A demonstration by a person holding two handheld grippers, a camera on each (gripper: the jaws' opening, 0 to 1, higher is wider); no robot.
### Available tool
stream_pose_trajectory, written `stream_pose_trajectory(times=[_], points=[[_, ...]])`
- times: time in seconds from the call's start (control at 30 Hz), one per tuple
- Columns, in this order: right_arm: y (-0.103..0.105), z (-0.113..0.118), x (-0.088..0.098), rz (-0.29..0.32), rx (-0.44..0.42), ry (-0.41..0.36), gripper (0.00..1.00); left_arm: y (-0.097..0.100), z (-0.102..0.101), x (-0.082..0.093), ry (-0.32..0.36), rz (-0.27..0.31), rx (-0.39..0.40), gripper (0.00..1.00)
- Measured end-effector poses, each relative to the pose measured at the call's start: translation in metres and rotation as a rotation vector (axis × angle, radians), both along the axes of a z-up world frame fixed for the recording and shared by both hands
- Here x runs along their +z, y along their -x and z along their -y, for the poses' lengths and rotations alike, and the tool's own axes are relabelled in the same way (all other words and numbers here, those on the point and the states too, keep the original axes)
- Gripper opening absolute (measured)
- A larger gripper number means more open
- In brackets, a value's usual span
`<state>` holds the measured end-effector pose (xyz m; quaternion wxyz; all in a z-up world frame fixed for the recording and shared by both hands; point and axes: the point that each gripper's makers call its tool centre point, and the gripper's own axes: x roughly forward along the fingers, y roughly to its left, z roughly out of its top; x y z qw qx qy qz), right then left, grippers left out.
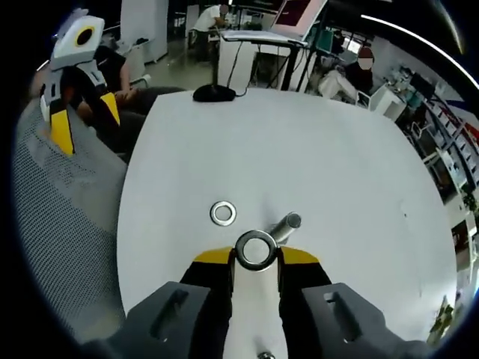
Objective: Place the washer onto the threaded stud by aligning its center hole with the stud, sliding it down to the base, and recovering from edge contact or off-axis alignment until the washer reaches the visible bottom stop.
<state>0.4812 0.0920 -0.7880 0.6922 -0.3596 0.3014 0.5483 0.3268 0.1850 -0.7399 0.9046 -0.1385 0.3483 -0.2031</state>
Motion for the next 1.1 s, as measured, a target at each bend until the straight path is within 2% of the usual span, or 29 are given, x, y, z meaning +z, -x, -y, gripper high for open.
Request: stream_pose_trajectory(times=[0.07, 0.37, 1.1], points=[[-0.007, -0.003, 0.007, 0.029, 0.000, -0.008, 0.23, 0.000, 0.000, 0.000, 0.000, 0.001, 0.001, 0.38], [-0.028, -0.017, 0.022, 0.061, 0.002, -0.024, 0.23, 0.000, 0.000, 0.000, 0.002, 0.002, 0.003, 0.38], [-0.044, -0.024, -0.010, 0.001, -0.031, 0.018, 0.23, -0.001, 0.000, 0.001, 0.006, 0.004, 0.002, 0.39]])
